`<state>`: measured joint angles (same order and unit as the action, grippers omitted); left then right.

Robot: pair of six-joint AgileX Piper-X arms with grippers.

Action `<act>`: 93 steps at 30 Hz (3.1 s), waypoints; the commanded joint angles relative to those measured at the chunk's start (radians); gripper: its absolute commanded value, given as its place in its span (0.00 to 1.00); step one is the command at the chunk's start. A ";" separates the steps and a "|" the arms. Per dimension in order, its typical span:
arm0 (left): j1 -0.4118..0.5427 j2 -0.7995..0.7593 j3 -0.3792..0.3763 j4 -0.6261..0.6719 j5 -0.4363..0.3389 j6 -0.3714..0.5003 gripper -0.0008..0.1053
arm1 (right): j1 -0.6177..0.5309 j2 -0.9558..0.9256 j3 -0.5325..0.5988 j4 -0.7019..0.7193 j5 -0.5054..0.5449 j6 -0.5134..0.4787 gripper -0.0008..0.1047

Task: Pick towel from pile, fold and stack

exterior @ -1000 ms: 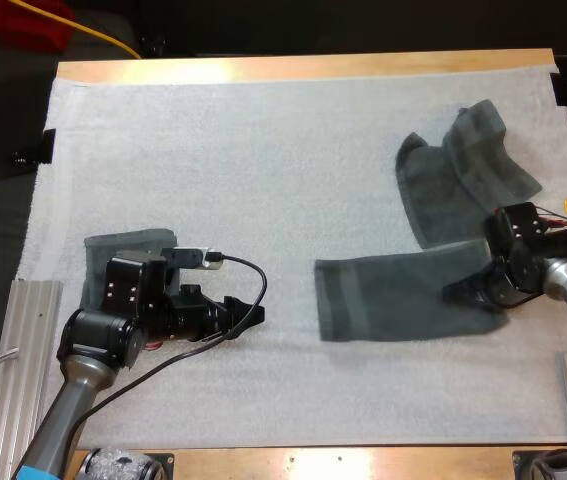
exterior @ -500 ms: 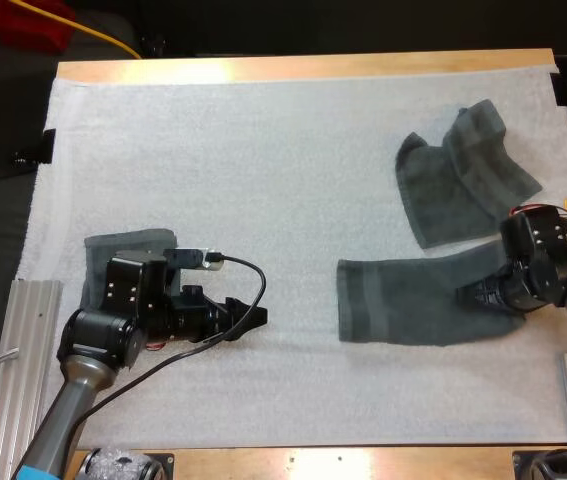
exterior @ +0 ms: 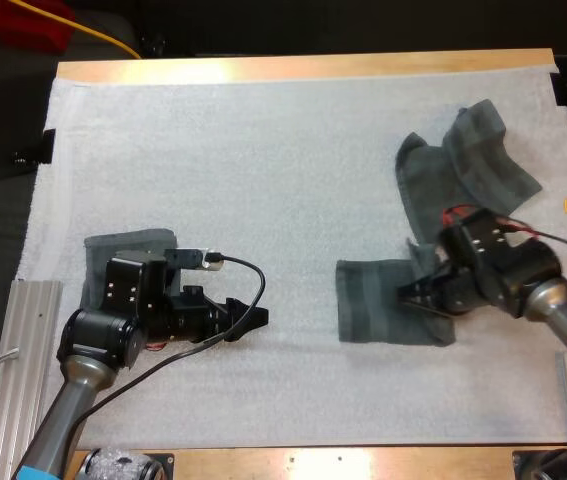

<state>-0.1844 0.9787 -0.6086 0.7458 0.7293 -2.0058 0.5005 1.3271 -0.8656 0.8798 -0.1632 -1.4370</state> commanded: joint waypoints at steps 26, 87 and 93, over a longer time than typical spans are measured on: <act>0.002 -0.008 -0.002 -0.004 0.057 0.006 0.66 | 0.097 0.252 -0.008 -0.283 -0.116 0.276 0.13; 0.002 -0.008 -0.002 -0.017 0.078 0.007 0.66 | 0.163 -0.298 0.027 -0.097 -0.060 0.181 0.67; 0.002 -0.008 -0.002 -0.019 0.078 0.007 0.66 | 0.163 -0.400 0.027 -0.025 -0.050 0.178 0.67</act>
<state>-0.1844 0.9787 -0.6086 0.7319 0.7927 -2.0058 0.6616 0.9359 -0.8386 0.8437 -0.2188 -1.2447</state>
